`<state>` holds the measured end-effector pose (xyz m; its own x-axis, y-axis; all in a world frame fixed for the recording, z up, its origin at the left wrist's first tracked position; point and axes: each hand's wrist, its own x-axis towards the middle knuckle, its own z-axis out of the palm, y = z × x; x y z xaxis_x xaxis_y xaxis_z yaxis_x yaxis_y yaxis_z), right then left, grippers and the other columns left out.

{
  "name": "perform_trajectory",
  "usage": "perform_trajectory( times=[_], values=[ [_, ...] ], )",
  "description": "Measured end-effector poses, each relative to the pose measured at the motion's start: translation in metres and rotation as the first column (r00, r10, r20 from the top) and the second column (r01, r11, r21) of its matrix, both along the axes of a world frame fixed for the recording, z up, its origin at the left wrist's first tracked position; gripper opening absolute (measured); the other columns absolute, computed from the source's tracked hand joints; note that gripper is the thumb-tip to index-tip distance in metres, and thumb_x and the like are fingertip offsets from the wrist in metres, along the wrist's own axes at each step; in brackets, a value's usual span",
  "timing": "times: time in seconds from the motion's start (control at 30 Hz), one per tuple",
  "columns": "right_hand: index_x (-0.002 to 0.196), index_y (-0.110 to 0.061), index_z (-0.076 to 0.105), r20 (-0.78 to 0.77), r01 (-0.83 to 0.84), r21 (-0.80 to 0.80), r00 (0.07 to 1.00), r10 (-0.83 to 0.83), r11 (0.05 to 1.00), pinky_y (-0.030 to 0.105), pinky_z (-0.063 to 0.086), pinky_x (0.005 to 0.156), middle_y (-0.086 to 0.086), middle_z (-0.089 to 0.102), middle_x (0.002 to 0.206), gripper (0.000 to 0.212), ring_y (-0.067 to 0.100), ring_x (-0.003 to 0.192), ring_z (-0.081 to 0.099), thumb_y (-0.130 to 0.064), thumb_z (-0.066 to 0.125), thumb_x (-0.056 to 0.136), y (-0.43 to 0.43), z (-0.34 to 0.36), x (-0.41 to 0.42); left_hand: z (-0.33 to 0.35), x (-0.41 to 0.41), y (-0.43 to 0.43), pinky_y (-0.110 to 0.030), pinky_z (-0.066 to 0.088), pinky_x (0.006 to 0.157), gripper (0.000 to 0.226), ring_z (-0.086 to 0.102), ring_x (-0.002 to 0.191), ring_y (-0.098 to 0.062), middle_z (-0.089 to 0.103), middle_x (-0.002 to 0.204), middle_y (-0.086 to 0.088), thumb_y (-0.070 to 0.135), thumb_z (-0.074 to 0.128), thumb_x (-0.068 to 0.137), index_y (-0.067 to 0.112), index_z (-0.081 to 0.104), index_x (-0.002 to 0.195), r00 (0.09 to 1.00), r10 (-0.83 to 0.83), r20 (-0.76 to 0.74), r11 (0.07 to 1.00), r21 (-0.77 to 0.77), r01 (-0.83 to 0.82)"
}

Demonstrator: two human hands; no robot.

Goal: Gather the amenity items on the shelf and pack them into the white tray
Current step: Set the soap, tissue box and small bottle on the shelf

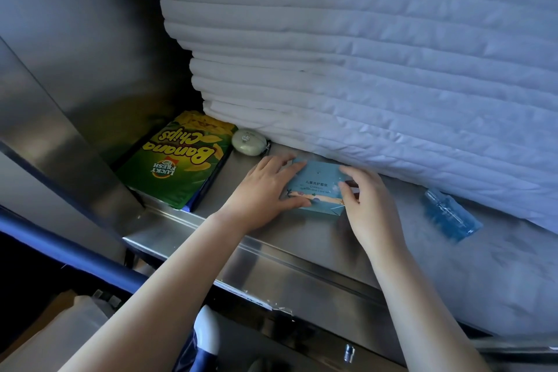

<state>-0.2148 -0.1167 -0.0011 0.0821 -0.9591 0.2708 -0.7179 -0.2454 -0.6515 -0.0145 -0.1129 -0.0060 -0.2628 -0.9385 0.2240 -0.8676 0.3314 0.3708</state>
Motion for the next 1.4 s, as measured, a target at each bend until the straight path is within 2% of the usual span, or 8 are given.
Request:
perform_trajectory(
  times=[0.17,0.33,0.47,0.73,0.87,1.0,1.2,1.4],
  values=[
    [0.110,-0.020,0.068,-0.138,-0.143,-0.107,0.982,0.128,0.984,0.023,0.041,0.088,-0.003,0.056,0.123,0.031,0.017,0.109,0.055,-0.020,0.073,0.080,0.028,-0.001,-0.003,-0.015,0.012,0.020,-0.029,0.017,0.112,0.082,0.018,0.140,-0.016,0.016,0.156,0.003,0.063,0.044,0.084,0.024,0.012,0.149,0.987,0.111,0.112,0.993,0.030,-0.115],
    [0.105,-0.016,0.072,-0.147,-0.084,-0.098,0.987,0.069,0.992,0.022,0.041,0.080,0.001,0.061,0.117,0.028,0.025,0.102,0.060,-0.007,0.073,0.078,0.017,0.000,0.011,-0.022,0.021,0.036,-0.023,0.010,0.111,0.055,0.022,0.139,-0.011,0.030,0.151,0.004,0.045,0.039,0.095,0.020,0.035,0.144,0.963,0.253,0.098,0.967,0.003,-0.254],
    [0.107,-0.015,0.071,-0.177,-0.091,-0.083,0.981,0.075,0.992,0.032,0.048,0.083,0.003,0.060,0.114,0.026,0.024,0.104,0.057,-0.010,0.070,0.081,-0.002,0.004,0.036,-0.017,0.015,0.041,-0.025,0.029,0.104,0.038,0.042,0.128,-0.016,0.052,0.135,0.000,0.028,0.050,0.093,0.015,0.056,0.128,0.948,0.317,-0.027,0.945,-0.081,-0.318],
    [0.106,-0.012,0.071,-0.155,-0.101,-0.107,0.984,0.084,0.989,0.023,0.041,0.077,0.003,0.059,0.106,0.023,0.025,0.098,0.056,-0.011,0.069,0.083,-0.020,0.004,0.059,-0.020,0.015,0.044,-0.031,0.041,0.092,0.027,0.053,0.112,-0.023,0.060,0.118,-0.004,0.016,0.055,0.088,0.008,0.065,0.112,0.930,0.359,-0.079,0.928,-0.076,-0.365],
    [0.121,-0.018,0.064,-0.168,-0.158,-0.062,0.975,0.145,0.986,0.023,0.040,0.084,-0.001,0.053,0.124,0.035,0.019,0.112,0.051,-0.025,0.066,0.086,-0.015,0.005,0.047,-0.017,0.013,0.046,-0.033,0.043,0.091,0.035,0.056,0.106,-0.027,0.062,0.113,-0.008,0.023,0.043,0.089,0.006,0.066,0.108,0.948,0.315,-0.042,0.944,-0.087,-0.317],
    [0.125,-0.009,0.057,-0.168,0.077,-0.133,0.981,-0.099,0.988,0.029,0.032,0.101,0.011,0.050,0.133,0.039,0.027,0.125,0.044,-0.024,0.061,0.089,0.001,-0.001,0.005,-0.008,0.001,0.046,-0.035,0.046,0.083,0.037,0.059,0.094,-0.028,0.063,0.106,-0.006,0.028,0.037,0.089,0.010,0.068,0.101,0.990,0.136,0.037,0.986,-0.103,-0.132],
    [0.124,0.003,0.053,-0.316,0.372,-0.152,0.859,-0.402,0.916,0.051,0.026,0.109,0.026,0.041,0.140,0.047,0.043,0.132,0.034,-0.015,0.067,0.082,0.020,-0.011,-0.046,-0.002,-0.057,0.027,-0.032,0.043,0.088,0.022,0.054,0.110,-0.020,0.059,0.119,-0.001,0.021,0.054,0.090,0.018,0.064,0.109,0.971,-0.228,0.069,0.972,-0.050,0.231],
    [0.140,-0.005,0.037,-0.338,0.594,-0.085,0.738,-0.584,0.800,0.051,0.012,0.113,0.019,0.022,0.153,0.061,0.037,0.142,0.016,-0.016,0.059,0.085,0.025,-0.022,-0.071,-0.016,-0.062,0.015,-0.022,0.026,0.103,0.036,0.038,0.126,-0.010,0.048,0.133,0.008,0.030,0.049,0.093,0.024,0.054,0.128,0.978,-0.207,-0.011,0.978,0.012,0.207]
  ],
)
